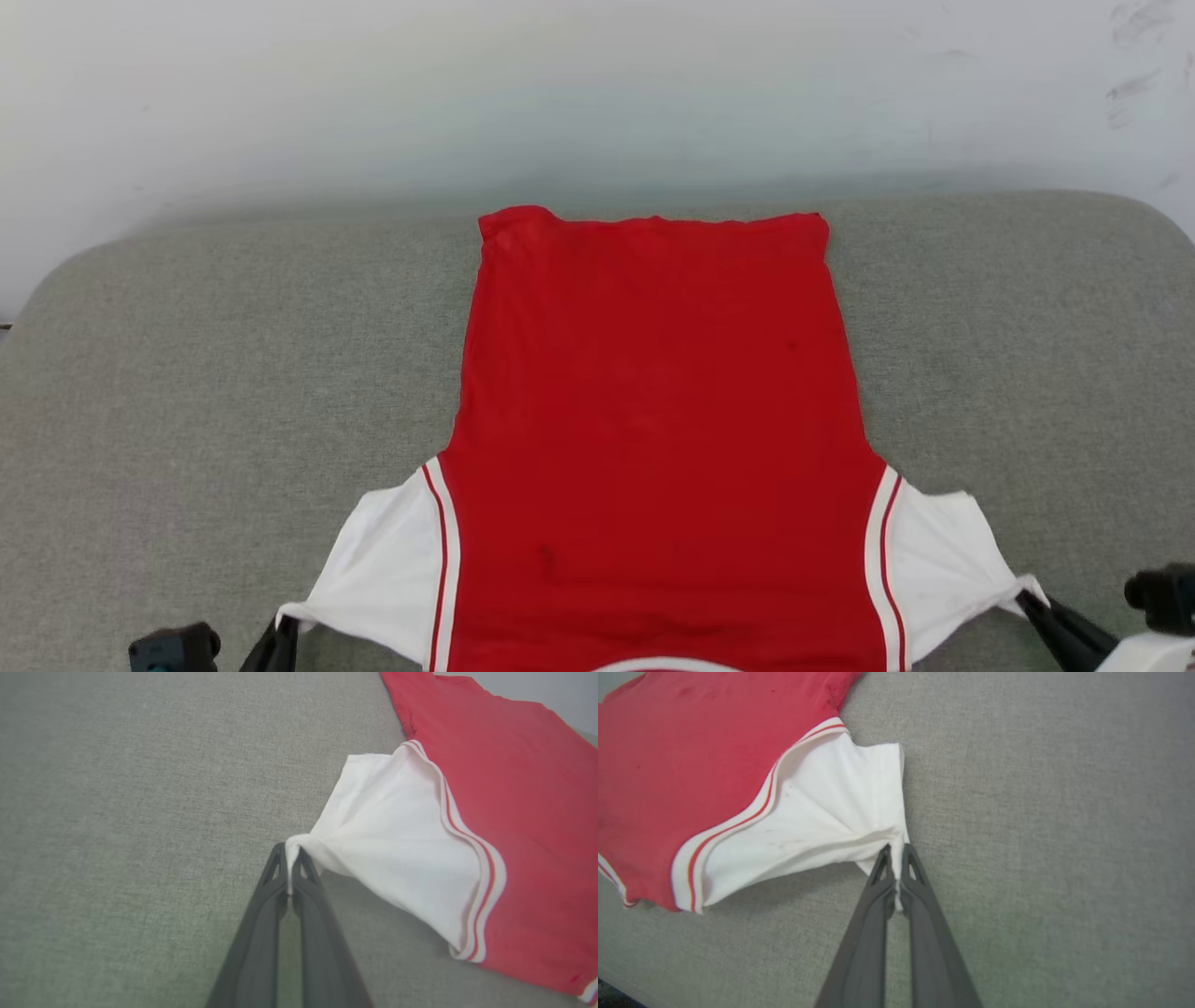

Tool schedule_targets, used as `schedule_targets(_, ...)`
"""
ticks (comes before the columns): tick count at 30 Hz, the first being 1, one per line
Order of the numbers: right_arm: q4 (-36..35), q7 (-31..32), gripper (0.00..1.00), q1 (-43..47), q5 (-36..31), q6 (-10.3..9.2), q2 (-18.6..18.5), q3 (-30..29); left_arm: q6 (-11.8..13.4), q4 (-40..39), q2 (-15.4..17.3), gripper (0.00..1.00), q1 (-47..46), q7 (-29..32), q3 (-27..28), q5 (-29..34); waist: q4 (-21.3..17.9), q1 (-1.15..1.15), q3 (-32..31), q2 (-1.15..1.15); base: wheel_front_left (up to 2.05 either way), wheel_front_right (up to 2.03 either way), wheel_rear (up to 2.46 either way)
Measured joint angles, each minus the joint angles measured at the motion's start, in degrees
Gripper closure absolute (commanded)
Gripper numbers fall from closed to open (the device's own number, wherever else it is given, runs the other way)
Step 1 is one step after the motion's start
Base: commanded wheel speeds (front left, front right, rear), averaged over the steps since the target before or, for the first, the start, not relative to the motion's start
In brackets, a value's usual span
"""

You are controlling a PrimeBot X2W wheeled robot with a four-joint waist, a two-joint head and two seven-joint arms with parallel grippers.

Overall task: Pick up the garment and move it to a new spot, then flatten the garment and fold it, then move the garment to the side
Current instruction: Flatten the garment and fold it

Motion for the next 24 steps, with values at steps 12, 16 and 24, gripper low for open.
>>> schedule_targets(12, -3.93, 2.89, 1.00, 13.88, -4.30, 0.01, 2.29, -11.44, 1.81, -3.32, -1.31, 1.00, 8.25, 0.00, 0.51, 0.93, 0.38, 0.01, -1.02, 0.00, 0.00, 0.00, 0.00)
schedule_targets(16, -6.59, 3.63, 0.00, 13.94, -7.73, 0.00, 3.48, -15.41, 2.21, -4.38, -1.57, 1.00, 7.81, 0.00, 0.01, 1.90, 0.62, 0.01, -0.58, 0.00, 0.00, 0.00, 0.00)
schedule_targets(24, -14.38, 4.54, 0.00, 10.25, -14.90, 0.00, 2.85, -25.07, 3.88, -7.49, -2.69, 1.00, 4.95, 0.00, -0.32, 4.63, 1.39, 0.02, 1.23, 0.00, 0.00, 0.00, 0.00)
